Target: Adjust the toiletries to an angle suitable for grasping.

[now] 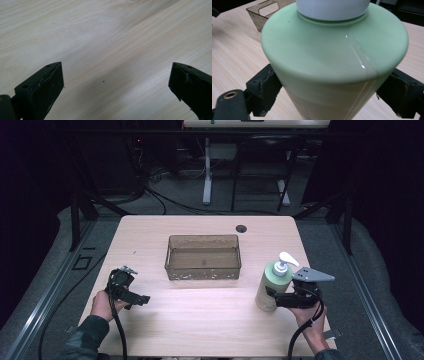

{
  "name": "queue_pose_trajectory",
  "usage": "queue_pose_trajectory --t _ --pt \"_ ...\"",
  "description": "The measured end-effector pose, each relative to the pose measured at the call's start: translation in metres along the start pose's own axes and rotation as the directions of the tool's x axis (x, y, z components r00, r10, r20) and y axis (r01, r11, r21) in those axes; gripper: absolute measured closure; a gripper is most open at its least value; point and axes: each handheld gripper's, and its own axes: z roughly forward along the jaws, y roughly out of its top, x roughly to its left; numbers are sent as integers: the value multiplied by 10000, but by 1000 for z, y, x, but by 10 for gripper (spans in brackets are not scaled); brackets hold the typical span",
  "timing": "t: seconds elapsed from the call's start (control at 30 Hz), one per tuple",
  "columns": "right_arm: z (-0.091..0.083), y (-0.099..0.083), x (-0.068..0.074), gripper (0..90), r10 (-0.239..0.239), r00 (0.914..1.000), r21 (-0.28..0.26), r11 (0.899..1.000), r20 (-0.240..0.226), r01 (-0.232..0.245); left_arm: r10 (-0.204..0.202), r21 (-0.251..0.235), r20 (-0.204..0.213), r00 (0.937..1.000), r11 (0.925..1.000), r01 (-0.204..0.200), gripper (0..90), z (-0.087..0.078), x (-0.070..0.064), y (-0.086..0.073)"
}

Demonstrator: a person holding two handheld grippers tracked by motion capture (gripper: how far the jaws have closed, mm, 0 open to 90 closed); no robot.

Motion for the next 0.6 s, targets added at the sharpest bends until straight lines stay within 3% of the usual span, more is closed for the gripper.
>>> queue_pose_trajectory --t 0.6 --pt "28 16 27 117 -463 9963 65 9989 -730 469 -217 -156 252 9994 9996 221 0 -1 -1 4"
